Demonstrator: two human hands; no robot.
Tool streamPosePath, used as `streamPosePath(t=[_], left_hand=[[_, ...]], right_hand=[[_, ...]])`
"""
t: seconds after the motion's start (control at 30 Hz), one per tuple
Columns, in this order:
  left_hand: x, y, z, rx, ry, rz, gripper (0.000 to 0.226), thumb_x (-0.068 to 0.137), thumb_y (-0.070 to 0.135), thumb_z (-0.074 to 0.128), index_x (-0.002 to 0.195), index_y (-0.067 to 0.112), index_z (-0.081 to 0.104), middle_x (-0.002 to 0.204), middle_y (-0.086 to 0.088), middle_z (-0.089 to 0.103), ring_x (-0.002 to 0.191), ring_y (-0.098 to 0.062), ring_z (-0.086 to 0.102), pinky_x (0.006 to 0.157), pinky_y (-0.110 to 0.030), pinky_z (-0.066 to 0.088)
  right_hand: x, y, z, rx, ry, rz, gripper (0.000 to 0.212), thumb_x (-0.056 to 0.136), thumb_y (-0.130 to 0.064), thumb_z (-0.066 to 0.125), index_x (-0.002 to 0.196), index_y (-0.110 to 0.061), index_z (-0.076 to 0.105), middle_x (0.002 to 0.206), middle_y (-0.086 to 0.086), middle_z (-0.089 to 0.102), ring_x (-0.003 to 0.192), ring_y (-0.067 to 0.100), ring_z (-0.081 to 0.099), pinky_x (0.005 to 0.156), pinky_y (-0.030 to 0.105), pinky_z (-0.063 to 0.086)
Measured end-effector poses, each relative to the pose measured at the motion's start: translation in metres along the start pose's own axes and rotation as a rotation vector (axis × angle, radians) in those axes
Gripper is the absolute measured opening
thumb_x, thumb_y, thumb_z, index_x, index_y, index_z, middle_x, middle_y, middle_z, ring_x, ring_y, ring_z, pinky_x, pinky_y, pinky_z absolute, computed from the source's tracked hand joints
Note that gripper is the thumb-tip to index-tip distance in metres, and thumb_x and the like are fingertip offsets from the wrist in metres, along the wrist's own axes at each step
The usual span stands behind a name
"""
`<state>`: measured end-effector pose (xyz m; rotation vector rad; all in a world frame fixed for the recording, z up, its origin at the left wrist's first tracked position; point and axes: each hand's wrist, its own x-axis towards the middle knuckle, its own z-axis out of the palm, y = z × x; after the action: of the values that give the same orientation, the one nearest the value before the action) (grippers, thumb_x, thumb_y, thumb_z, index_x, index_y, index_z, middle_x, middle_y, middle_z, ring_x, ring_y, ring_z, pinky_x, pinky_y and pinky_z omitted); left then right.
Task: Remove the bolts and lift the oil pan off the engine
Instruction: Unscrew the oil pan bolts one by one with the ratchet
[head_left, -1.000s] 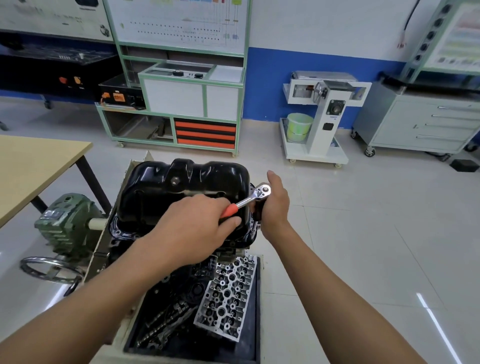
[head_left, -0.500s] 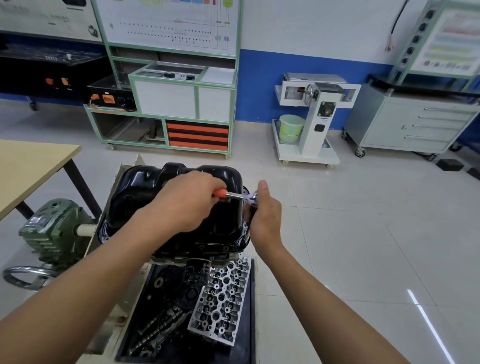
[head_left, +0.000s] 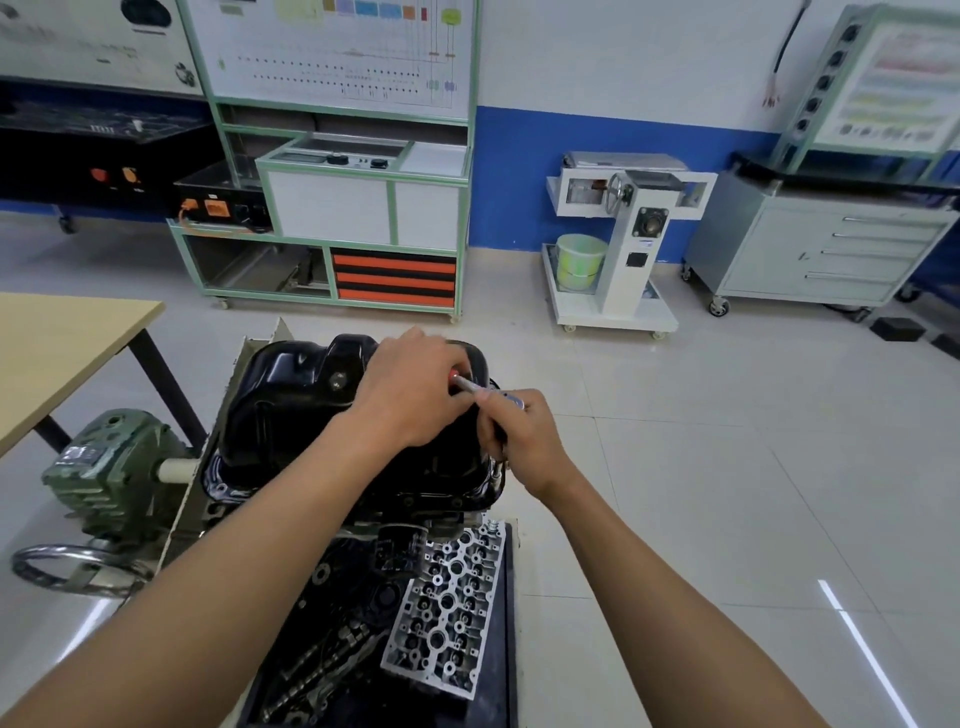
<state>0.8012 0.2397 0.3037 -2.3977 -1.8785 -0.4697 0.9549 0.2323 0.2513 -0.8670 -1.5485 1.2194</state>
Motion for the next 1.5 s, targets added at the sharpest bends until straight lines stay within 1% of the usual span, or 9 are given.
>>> streamPosePath(t=[0.13, 0.3, 0.53, 0.7, 0.9, 1.0, 1.27, 1.4, 1.5], left_hand=[[-0.049, 0.016, -0.011, -0.034, -0.037, -0.11, 0.037, 0.088, 0.057, 0.065, 0.113, 0.031, 0.056, 0.093, 0.012, 0.06, 0.09, -0.018, 0.058, 0.074, -0.036, 0.043], [-0.094, 0.05, -0.025, -0.058, -0.229, -0.059, 0.038, 0.091, 0.062, 0.057, 0.101, 0.031, 0.036, 0.084, 0.01, 0.05, 0.076, -0.019, 0.054, 0.064, -0.035, 0.039], [-0.074, 0.024, -0.041, -0.025, -0.264, -0.062, 0.01, 0.092, 0.034, 0.064, 0.099, 0.034, 0.057, 0.089, 0.009, 0.059, 0.078, -0.016, 0.056, 0.066, -0.034, 0.04], [-0.028, -0.008, -0.037, 0.073, -0.148, -0.069, 0.042, 0.09, 0.011, 0.062, 0.12, 0.039, 0.067, 0.115, 0.002, 0.067, 0.11, -0.028, 0.06, 0.09, -0.04, 0.045], [0.027, 0.0, -0.024, 0.187, -0.044, 0.11, 0.042, 0.092, 0.006, 0.059, 0.124, 0.032, 0.066, 0.125, 0.002, 0.06, 0.119, -0.024, 0.049, 0.102, -0.04, 0.033], [0.029, 0.004, -0.018, 0.206, -0.039, 0.113, 0.031, 0.092, 0.014, 0.06, 0.119, 0.028, 0.068, 0.115, -0.002, 0.066, 0.11, -0.027, 0.053, 0.082, -0.036, 0.036], [-0.051, 0.008, -0.023, 0.053, -0.158, -0.09, 0.028, 0.09, 0.056, 0.062, 0.103, 0.032, 0.055, 0.089, 0.007, 0.058, 0.077, -0.02, 0.053, 0.066, -0.034, 0.038], [-0.091, 0.036, -0.035, -0.01, -0.394, 0.052, 0.048, 0.078, 0.076, 0.059, 0.084, 0.034, 0.037, 0.079, 0.012, 0.05, 0.066, -0.006, 0.048, 0.053, -0.028, 0.03], [-0.094, 0.051, -0.048, -0.011, -0.523, 0.129, 0.06, 0.065, 0.091, 0.058, 0.083, 0.035, 0.042, 0.077, 0.013, 0.054, 0.067, -0.004, 0.051, 0.054, -0.026, 0.035]], right_hand=[[0.002, 0.0, 0.009, 0.034, 0.386, 0.02, 0.04, 0.087, -0.032, 0.059, 0.059, -0.008, 0.043, 0.055, 0.003, 0.042, 0.052, 0.016, 0.037, 0.05, 0.022, 0.035], [-0.002, -0.002, 0.027, -0.016, 0.509, 0.077, 0.035, 0.086, -0.041, 0.053, 0.072, -0.009, 0.05, 0.064, -0.008, 0.05, 0.061, 0.009, 0.046, 0.062, 0.029, 0.042], [-0.001, -0.007, 0.014, 0.013, 0.37, 0.089, 0.05, 0.098, -0.044, 0.045, 0.053, -0.022, 0.047, 0.05, -0.006, 0.042, 0.047, 0.009, 0.04, 0.046, 0.02, 0.036], [0.001, -0.007, 0.005, 0.003, 0.141, 0.095, 0.063, 0.089, -0.059, 0.048, 0.041, -0.018, 0.046, 0.042, 0.001, 0.041, 0.038, 0.013, 0.037, 0.042, 0.019, 0.032], [0.007, -0.01, -0.004, 0.011, -0.234, 0.071, 0.072, 0.09, -0.057, 0.049, 0.044, -0.002, 0.042, 0.04, 0.009, 0.039, 0.041, 0.021, 0.035, 0.05, 0.023, 0.035], [0.008, -0.011, -0.008, 0.014, -0.206, 0.093, 0.07, 0.089, -0.057, 0.052, 0.044, -0.003, 0.045, 0.041, 0.008, 0.043, 0.043, 0.021, 0.038, 0.052, 0.022, 0.037], [-0.001, -0.009, 0.005, -0.004, 0.442, 0.079, 0.06, 0.1, -0.041, 0.058, 0.07, 0.012, 0.054, 0.06, 0.012, 0.047, 0.055, 0.017, 0.045, 0.056, 0.027, 0.04], [0.0, -0.014, 0.013, 0.011, 0.468, 0.148, 0.046, 0.097, -0.041, 0.062, 0.062, -0.011, 0.065, 0.054, -0.005, 0.058, 0.053, 0.007, 0.053, 0.057, 0.024, 0.045], [-0.004, -0.012, 0.015, 0.005, 0.386, 0.16, 0.047, 0.093, -0.041, 0.067, 0.068, -0.002, 0.07, 0.064, 0.009, 0.066, 0.06, 0.01, 0.058, 0.061, 0.023, 0.05]])
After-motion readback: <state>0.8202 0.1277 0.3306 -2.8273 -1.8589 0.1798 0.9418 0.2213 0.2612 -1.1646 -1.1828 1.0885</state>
